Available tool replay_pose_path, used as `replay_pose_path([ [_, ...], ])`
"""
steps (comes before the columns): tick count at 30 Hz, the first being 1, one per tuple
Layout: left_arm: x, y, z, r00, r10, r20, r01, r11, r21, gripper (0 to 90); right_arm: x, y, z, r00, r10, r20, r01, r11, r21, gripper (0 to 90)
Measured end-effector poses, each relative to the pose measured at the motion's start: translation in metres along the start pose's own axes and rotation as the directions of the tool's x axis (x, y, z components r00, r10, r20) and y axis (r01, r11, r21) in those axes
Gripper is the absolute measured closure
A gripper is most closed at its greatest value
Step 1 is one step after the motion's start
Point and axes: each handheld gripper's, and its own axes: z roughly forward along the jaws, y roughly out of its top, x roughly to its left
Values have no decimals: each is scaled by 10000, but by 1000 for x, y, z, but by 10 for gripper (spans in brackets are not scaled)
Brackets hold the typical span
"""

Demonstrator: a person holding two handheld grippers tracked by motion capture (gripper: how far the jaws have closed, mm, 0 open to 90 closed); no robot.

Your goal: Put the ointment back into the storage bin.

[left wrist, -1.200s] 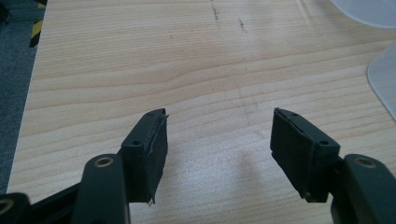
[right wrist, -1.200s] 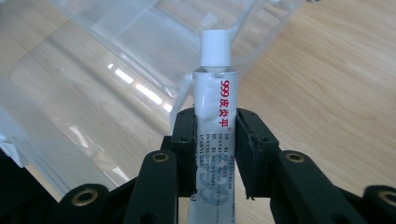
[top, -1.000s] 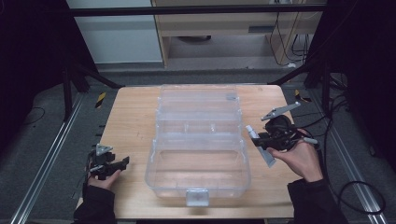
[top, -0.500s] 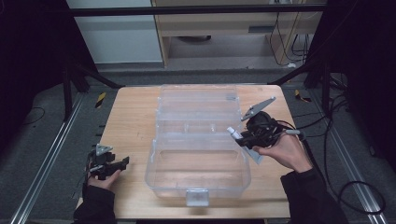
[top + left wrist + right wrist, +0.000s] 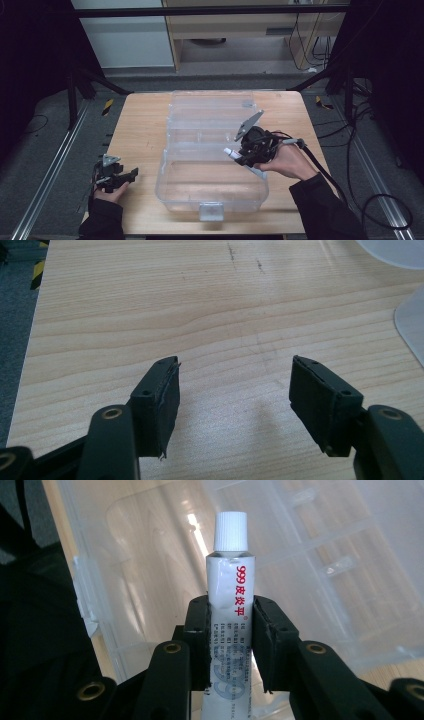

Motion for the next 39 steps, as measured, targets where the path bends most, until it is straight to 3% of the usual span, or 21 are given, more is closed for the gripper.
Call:
replay_pose_path([
  [3, 0, 0, 0, 10000, 0, 0, 0, 10000, -21, 369, 5, 4, 11, 9990, -410, -167, 416, 9985, 353, 701],
  [11, 0, 0, -1, 10000, -8, -6, 8, 10000, -17, 370, 12, 6, 34, 9944, -913, -534, 964, 9900, 1032, 701],
  [17, 1, 0, -1, 10000, -3, -5, 3, 10000, -18, 370, 17, 5, 47, 9878, -1363, -748, 1449, 9816, 1243, 701],
  [29, 0, 0, 0, 10000, 6, -2, -6, 10000, -25, 370, 23, -5, 71, 9656, -2322, -1170, 2499, 9533, 1698, 701],
  [39, 1, 0, 0, 10000, -6, 11, 6, 10000, -12, 371, 24, -11, 93, 9550, -2554, -1505, 2835, 9353, 2115, 701],
])
